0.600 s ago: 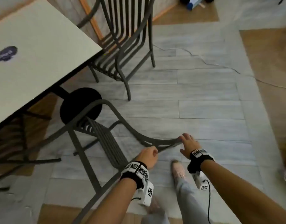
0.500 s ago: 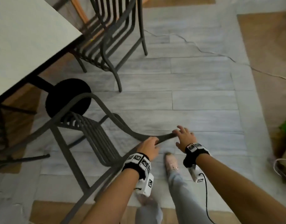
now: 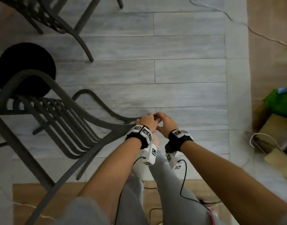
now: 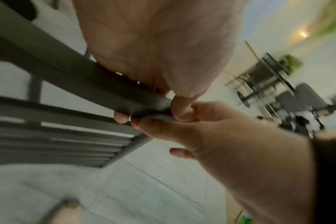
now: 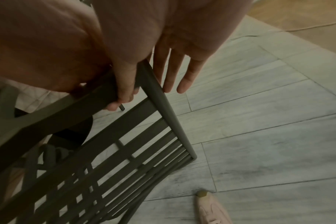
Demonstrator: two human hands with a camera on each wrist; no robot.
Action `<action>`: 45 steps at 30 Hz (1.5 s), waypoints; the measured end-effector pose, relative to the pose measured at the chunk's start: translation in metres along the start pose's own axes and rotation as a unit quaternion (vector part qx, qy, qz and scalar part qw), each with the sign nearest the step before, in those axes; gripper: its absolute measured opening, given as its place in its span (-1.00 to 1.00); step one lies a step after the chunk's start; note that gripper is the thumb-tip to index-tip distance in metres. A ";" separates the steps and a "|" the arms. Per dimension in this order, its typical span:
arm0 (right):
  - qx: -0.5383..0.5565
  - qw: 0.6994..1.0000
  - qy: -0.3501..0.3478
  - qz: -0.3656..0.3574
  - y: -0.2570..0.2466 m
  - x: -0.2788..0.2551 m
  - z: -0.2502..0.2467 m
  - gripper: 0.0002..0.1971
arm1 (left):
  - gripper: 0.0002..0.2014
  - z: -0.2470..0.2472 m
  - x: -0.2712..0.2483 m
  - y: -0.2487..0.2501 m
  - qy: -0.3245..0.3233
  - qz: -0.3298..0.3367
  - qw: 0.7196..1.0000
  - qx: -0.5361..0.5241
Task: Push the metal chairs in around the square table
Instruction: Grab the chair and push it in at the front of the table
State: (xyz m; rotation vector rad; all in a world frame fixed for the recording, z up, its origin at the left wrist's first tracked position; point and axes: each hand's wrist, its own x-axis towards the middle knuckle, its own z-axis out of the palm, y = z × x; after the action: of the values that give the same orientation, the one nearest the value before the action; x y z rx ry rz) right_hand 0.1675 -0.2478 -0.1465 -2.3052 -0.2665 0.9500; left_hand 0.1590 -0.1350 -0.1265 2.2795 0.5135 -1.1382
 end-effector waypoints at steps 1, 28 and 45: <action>0.010 1.000 0.000 -0.001 -0.001 0.000 0.000 -0.59 | -0.49 0.000 -0.002 -0.001 0.003 -0.001 1.000 -0.012; -0.206 0.968 -0.091 -0.113 -0.131 -0.129 -0.054 -0.25 | -0.55 -0.093 -0.391 -0.094 0.354 0.152 0.851 -0.357; -0.342 0.885 0.002 -0.317 -0.256 -0.201 0.010 -0.79 | -0.55 -0.042 -0.540 -0.252 0.583 0.169 0.630 -0.484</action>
State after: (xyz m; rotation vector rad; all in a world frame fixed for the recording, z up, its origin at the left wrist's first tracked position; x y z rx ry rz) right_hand 0.0285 -0.1225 0.1200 -2.5194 -1.4507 0.5463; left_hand -0.2618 0.0365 0.2611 1.6204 0.8022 0.8664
